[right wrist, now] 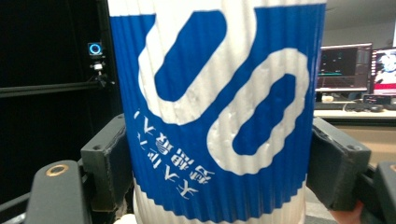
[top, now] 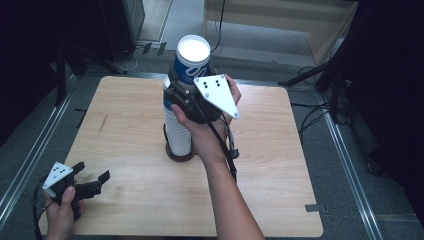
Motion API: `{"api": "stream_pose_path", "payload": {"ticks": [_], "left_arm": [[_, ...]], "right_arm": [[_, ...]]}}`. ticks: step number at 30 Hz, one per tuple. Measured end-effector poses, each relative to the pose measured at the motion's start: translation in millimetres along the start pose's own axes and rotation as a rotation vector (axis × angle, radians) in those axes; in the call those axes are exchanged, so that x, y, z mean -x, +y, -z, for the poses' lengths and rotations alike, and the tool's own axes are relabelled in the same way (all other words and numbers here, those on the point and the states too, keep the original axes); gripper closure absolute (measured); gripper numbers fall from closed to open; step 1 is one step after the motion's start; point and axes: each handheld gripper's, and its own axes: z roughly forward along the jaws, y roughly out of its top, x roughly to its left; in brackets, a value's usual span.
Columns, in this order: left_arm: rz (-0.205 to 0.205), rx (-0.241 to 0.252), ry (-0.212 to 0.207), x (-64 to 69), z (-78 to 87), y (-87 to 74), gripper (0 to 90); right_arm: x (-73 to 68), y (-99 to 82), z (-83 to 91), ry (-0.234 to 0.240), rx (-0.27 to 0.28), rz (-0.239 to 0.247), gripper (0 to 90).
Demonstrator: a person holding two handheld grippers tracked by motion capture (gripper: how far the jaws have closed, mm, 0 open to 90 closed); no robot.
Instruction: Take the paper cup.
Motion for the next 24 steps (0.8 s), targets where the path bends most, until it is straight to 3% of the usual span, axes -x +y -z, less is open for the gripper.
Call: {"api": "stream_pose_path", "payload": {"ticks": [11,24], "left_arm": [[0.002,0.005,-0.006,-0.3,0.2,-0.2,0.0],[0.000,0.009,-0.012,-0.9,0.5,-0.2,0.0]], "right_arm": [[23.5,3.9,16.7,-0.036,0.007,0.003,20.0],[53.9,-18.2,42.9,-0.082,-0.018,0.017,20.1]]}}
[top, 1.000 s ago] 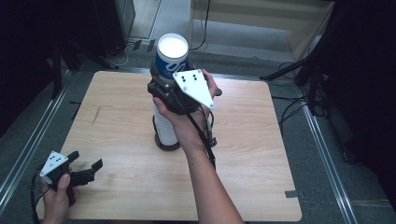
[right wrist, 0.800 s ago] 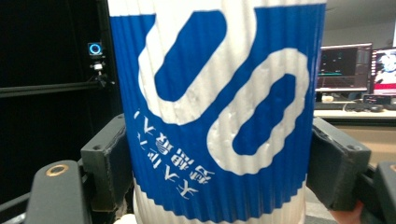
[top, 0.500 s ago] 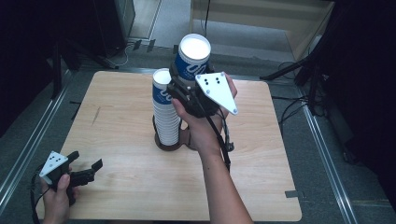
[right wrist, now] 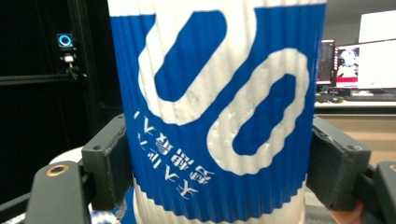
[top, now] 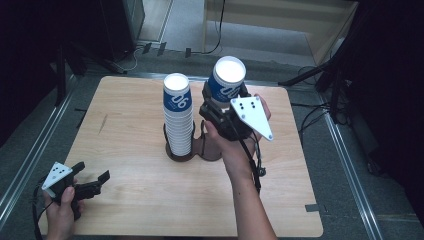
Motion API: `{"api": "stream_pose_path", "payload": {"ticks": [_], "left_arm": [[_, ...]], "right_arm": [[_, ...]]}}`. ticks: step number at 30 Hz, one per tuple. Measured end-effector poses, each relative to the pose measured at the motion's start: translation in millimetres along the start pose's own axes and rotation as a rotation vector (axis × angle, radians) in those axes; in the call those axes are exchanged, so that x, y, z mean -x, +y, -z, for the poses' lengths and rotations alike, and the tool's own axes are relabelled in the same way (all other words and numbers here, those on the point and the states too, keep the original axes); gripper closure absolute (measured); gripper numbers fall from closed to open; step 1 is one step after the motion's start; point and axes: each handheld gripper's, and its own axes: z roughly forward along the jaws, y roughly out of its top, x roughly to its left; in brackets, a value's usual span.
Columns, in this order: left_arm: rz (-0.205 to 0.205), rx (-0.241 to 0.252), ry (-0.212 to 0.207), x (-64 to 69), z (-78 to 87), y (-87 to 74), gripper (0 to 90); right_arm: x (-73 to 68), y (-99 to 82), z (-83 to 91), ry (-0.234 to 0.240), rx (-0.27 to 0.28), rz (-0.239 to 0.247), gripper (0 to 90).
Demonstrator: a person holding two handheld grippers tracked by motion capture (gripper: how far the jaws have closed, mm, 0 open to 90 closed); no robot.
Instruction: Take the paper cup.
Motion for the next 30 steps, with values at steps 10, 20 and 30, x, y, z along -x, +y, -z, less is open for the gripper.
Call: {"api": "stream_pose_path", "payload": {"ticks": [10,20,30], "left_arm": [[0.022,0.012,-0.007,-2.0,1.3,-0.3,0.0],[0.021,0.017,-0.002,-1.4,1.3,-0.4,0.0],[0.003,-0.001,-0.005,-0.6,-3.1,2.2,0.0]], "right_arm": [[32.6,-32.6,32.1,-0.057,-0.052,0.004,20.0],[61.8,-74.2,65.5,-0.111,-0.121,-0.035,20.1],[88.3,-101.7,93.9,-0.155,-0.168,-0.031,20.1]]}}
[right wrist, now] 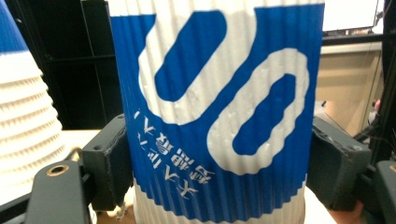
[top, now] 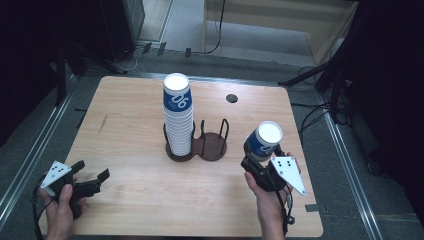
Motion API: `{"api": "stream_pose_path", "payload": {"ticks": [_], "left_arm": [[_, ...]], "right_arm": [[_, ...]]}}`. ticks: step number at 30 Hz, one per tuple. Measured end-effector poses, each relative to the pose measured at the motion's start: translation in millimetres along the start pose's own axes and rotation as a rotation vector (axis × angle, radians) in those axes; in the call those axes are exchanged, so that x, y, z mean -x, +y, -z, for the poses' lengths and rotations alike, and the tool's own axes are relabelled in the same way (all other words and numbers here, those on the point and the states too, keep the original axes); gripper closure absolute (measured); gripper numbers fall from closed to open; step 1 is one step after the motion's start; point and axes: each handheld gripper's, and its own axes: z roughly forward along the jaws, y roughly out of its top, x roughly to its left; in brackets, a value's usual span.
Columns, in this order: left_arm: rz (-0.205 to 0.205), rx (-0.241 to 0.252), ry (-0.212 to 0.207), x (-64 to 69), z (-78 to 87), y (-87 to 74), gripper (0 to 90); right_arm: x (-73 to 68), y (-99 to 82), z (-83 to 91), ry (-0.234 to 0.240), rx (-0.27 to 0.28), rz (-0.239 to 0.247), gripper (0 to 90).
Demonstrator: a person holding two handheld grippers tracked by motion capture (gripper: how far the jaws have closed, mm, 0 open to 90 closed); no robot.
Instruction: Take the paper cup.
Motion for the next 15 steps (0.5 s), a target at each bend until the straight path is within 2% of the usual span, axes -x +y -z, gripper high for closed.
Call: {"api": "stream_pose_path", "payload": {"ticks": [3,5,7,9,11,15], "left_arm": [[-0.005,-0.012,0.001,3.0,-1.2,2.8,0.0],[0.010,0.000,-0.022,6.7,0.1,8.5,0.0],[0.005,0.010,-0.037,12.8,1.0,16.1,0.0],[-0.006,0.019,-0.052,20.2,0.9,24.7,0.0],[0.005,0.040,-0.077,28.9,1.3,33.1,0.0],[-0.035,0.065,-0.131,49.6,2.1,43.4,0.0]], "right_arm": [[6.1,-11.0,2.1,-0.011,-0.025,0.008,20.2],[7.7,-14.4,1.1,-0.019,-0.048,0.020,20.2],[7.2,-15.9,2.6,-0.014,-0.045,0.022,20.2],[5.3,-17.9,3.6,-0.008,-0.050,0.029,20.1],[2.5,-21.1,4.2,0.002,-0.055,0.025,20.1],[-4.9,-27.6,3.1,0.016,-0.076,0.035,20.1]]}}
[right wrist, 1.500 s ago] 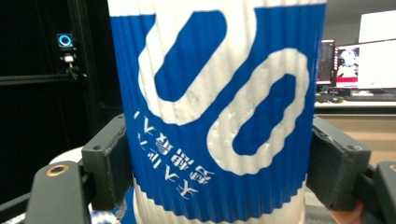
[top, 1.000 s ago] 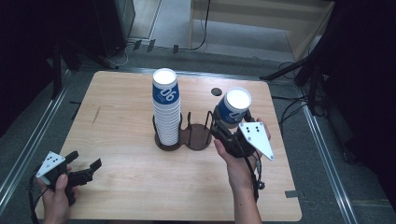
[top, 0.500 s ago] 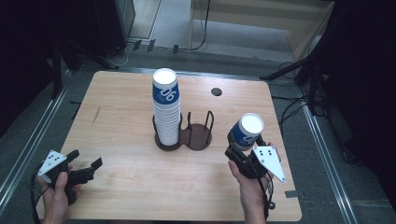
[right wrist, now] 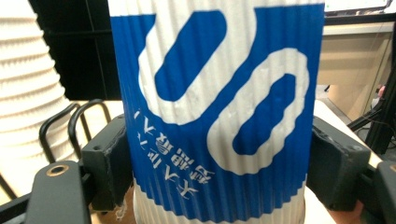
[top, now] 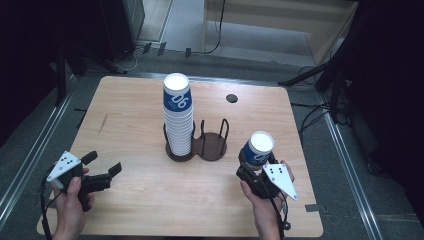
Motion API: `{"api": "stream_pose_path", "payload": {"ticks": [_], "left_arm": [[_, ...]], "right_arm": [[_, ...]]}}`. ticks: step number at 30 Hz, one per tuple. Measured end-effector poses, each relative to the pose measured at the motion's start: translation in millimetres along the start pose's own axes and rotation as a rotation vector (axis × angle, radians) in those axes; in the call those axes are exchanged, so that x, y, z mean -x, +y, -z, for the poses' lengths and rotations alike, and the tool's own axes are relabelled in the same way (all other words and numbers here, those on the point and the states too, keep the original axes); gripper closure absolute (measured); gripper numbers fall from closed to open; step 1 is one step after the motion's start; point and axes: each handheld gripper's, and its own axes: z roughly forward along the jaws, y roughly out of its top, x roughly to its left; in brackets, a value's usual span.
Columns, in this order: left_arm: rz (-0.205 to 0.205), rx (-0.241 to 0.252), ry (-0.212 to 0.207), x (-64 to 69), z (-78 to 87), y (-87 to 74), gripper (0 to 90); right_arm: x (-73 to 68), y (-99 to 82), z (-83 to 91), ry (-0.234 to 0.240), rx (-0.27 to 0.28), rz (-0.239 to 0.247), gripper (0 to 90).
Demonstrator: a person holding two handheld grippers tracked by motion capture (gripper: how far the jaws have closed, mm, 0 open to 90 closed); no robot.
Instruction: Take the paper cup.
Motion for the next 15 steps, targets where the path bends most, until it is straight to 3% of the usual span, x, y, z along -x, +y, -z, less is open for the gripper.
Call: {"api": "stream_pose_path", "payload": {"ticks": [7,11,13,15], "left_arm": [[-0.028,-0.012,-0.046,9.4,-5.4,2.7,0.0],[-0.080,-0.047,-0.058,15.1,-7.7,0.1,0.0],[-0.076,-0.052,-0.070,16.2,-8.1,0.4,0.0],[-0.058,-0.051,-0.108,17.8,-7.9,1.3,0.0]], "right_arm": [[-9.2,-8.0,-0.2,0.013,-0.026,0.035,20.1],[-15.5,-16.1,-2.8,0.016,-0.050,0.067,20.1],[-20.2,-19.9,-4.3,0.021,-0.062,0.083,20.1],[-25.7,-23.1,-5.5,0.030,-0.069,0.098,20.0]]}}
